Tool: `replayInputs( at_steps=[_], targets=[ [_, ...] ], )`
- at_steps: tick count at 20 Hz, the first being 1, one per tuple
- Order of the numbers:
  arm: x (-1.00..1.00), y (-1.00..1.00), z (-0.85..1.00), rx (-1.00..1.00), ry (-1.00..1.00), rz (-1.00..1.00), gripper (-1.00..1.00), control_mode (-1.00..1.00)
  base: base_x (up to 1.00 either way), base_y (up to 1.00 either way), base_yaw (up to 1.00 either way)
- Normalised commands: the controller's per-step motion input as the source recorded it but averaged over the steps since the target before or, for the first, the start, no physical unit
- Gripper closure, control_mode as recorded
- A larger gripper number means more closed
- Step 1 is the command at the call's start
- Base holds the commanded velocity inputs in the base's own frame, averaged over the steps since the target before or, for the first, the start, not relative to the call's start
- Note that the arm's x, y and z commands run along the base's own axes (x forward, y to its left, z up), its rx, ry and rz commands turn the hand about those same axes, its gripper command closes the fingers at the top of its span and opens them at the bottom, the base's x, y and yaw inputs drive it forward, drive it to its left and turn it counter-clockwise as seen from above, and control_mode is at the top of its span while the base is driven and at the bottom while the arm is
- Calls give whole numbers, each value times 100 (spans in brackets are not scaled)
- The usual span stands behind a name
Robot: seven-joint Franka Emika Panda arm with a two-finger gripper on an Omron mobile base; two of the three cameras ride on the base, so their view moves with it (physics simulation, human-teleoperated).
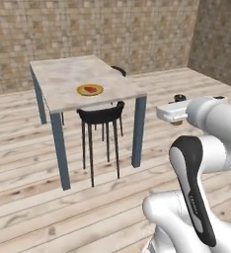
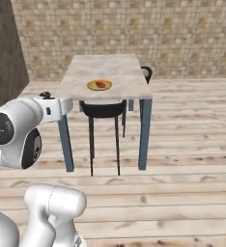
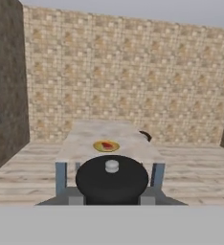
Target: Retrieve the shaker from the cabinet and place it next the steak on a plate on the dining table.
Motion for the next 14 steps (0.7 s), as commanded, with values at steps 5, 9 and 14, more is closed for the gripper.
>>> replayInputs(
  at_steps=[5, 9, 14],
  targets=[
    [0, 0, 0, 0, 0, 0, 100, 100, 89, -29, 8],
    [0, 0, 0, 0, 0, 0, 100, 100, 74, -39, 10],
    [0, 0, 0, 0, 0, 0, 100, 100, 64, -39, 9]
  ],
)
